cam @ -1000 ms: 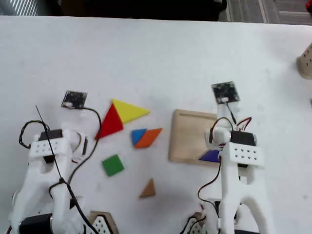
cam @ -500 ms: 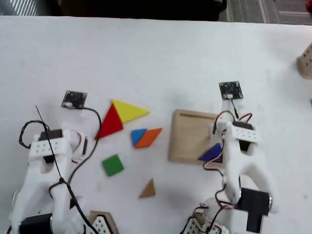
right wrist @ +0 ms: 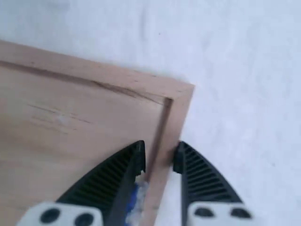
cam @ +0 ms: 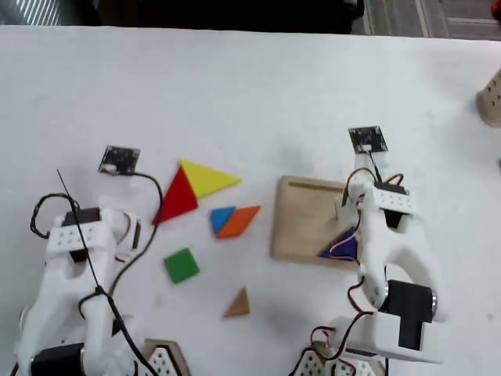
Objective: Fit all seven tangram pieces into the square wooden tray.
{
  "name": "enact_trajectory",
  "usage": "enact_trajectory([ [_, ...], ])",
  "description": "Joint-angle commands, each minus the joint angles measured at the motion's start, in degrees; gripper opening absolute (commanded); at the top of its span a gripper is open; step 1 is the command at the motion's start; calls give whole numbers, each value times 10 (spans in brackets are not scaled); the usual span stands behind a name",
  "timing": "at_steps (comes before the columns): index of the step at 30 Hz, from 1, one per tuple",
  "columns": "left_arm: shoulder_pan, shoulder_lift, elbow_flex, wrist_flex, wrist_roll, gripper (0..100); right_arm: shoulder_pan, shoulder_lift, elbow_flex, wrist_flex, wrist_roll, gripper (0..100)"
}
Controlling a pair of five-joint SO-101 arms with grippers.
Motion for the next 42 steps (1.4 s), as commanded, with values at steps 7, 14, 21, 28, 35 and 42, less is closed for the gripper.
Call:
enact_trajectory([
  [7, -5, -15, -4, -7, -7, 24, 4, -29, -17, 85, 14, 18],
  [14, -5, -15, -4, -6, -7, 24, -14, -179, 113, 97, 46, 20],
  [21, -5, -15, -4, -6, -7, 24, 1, -291, 196, 98, 15, 170],
  [28, -5, -15, -4, -6, -7, 24, 2, -298, 190, 98, 5, 309],
  [35, -5, -15, -4, -6, -7, 24, 73, -300, 178, 98, 4, 152],
  [42, -4, -15, -4, -6, -7, 24, 76, -296, 179, 97, 4, 38],
])
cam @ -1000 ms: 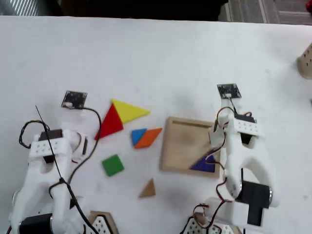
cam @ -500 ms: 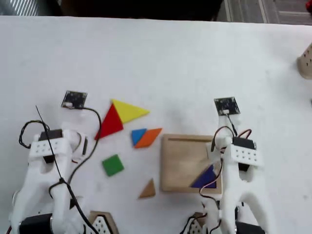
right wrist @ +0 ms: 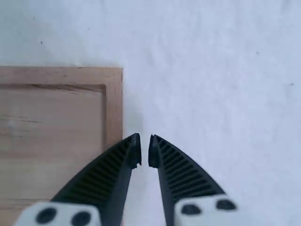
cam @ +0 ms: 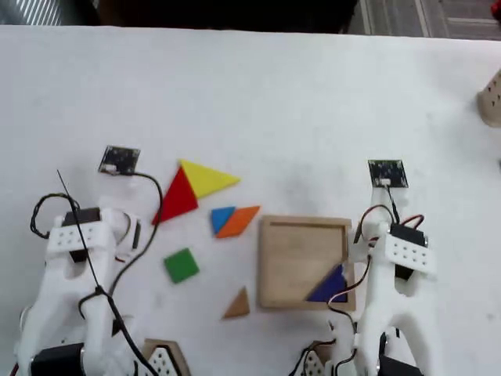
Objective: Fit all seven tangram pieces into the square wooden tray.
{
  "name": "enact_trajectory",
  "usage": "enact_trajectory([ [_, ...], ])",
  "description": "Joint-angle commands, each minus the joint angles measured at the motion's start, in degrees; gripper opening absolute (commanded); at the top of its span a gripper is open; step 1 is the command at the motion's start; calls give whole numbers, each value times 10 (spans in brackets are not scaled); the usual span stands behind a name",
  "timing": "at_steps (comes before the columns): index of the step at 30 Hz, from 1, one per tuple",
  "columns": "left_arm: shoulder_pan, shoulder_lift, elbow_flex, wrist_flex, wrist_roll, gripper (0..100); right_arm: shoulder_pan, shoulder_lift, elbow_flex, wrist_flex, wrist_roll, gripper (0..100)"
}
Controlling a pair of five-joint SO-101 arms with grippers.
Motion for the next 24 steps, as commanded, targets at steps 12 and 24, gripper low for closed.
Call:
enact_trajectory([
  [12, 2, -15, -51, -12, 17, 28, 9, -13, -12, -9, -4, 18],
  [24, 137, -14, -286, 135, 133, 234, 7, -12, -5, -11, -2, 18],
])
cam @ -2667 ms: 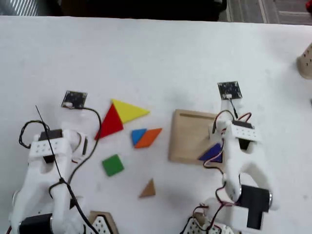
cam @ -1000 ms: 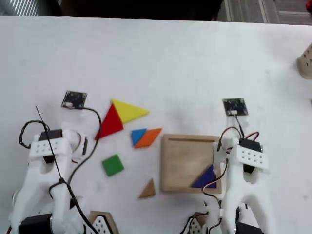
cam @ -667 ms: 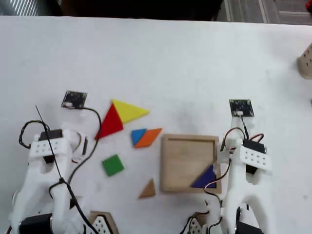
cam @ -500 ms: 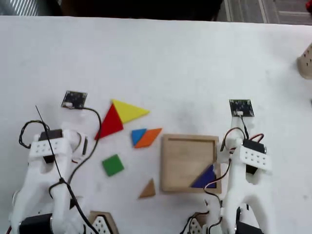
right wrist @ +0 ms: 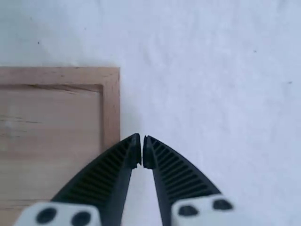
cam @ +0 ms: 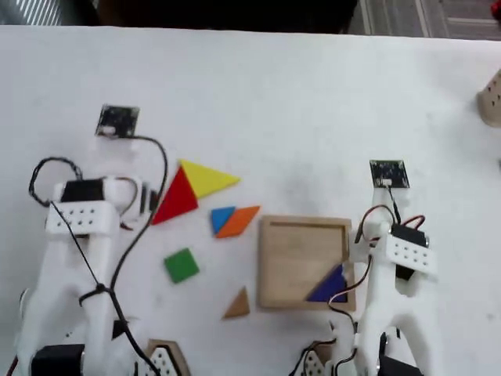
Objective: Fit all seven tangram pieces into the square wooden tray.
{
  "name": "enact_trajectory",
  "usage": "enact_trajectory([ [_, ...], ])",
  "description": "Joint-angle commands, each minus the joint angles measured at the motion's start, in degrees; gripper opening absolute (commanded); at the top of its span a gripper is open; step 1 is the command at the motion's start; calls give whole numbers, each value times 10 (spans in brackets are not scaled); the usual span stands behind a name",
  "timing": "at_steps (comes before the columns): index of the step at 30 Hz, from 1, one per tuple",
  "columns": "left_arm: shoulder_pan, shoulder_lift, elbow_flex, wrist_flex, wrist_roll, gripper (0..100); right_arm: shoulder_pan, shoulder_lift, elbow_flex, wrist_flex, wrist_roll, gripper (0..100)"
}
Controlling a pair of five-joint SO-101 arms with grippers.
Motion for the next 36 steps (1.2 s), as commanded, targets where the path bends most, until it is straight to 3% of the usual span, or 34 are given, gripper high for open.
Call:
enact_trajectory([
  [1, 74, -14, -113, 44, 49, 234, 2, -12, -4, -15, -2, 18],
  [8, 99, 19, -170, 46, 82, 234, 4, -12, -3, -26, 0, 18],
  [18, 92, 296, -312, 41, 83, 234, 2, -12, -3, -27, 1, 18],
  [25, 90, 407, -351, 27, 84, 234, 2, -12, -3, -27, 1, 18],
  [36, 96, 450, -354, 49, 13, 234, 2, -12, -3, -27, 2, 18],
])
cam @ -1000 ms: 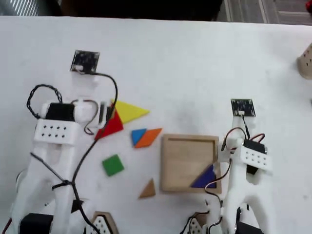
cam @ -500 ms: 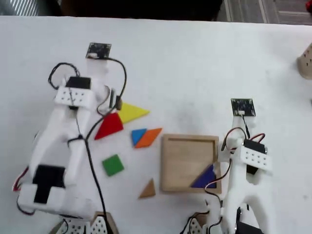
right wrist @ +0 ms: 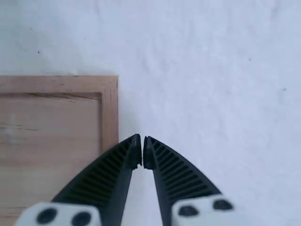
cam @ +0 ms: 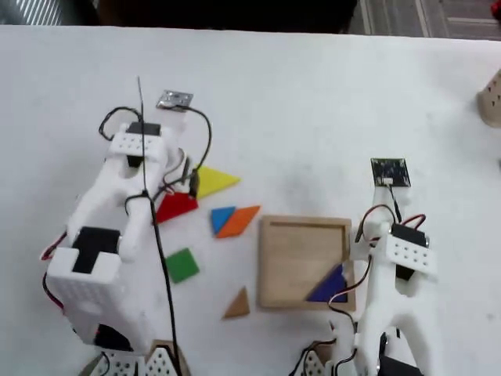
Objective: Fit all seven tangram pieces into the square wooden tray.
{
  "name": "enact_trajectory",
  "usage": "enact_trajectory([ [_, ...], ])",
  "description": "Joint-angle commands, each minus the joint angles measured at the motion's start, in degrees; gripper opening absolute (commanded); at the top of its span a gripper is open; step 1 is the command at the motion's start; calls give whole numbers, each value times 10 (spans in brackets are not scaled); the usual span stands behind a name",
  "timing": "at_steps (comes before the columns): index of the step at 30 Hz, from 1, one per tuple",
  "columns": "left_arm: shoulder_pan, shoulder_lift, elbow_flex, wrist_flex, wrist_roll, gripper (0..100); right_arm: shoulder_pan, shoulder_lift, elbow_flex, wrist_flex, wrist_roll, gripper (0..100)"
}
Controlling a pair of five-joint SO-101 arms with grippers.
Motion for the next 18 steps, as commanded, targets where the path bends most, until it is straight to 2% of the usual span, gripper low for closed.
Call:
enact_trajectory([
  [1, 10, -7, -33, 15, -17, 234, 2, -12, -3, -11, 2, 18],
  [7, 54, -116, 47, 4, -20, 234, 2, -12, -3, -11, 2, 18],
  [13, 99, -260, 212, -73, -16, 234, 2, -12, -3, -11, 2, 18],
  [18, 134, -273, 242, -77, -18, 234, 2, -12, -3, -11, 2, 18],
])
